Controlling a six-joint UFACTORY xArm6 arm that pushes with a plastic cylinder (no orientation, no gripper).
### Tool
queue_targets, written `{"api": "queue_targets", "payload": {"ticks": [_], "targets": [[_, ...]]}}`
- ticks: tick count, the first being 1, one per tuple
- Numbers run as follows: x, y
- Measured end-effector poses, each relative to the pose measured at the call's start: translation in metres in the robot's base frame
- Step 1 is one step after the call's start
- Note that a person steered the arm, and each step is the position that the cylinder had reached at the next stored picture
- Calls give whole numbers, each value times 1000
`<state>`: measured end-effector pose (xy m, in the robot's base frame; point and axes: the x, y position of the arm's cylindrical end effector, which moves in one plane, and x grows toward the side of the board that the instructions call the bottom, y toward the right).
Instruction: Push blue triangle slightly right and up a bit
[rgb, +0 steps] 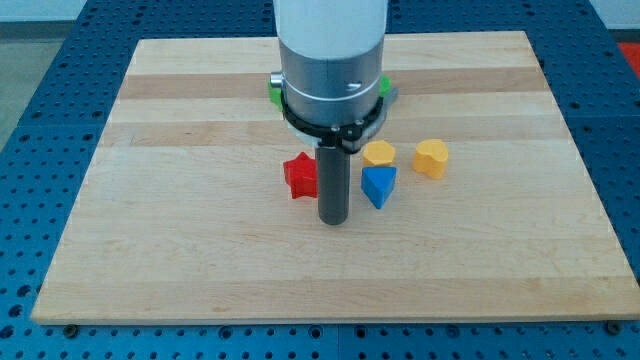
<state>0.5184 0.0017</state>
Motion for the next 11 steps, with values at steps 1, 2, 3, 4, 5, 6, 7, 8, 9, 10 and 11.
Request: {"api": "queue_targets", "payload": {"ticks": [1,2,3,4,5,6,7,8,9,10,11], "targets": [[-4,21],[-21,34],[-32,55],[-35,72],[-41,81],[-53,85],[-68,85],[-76,85],[-79,85],[-83,85],[-85,82]]}}
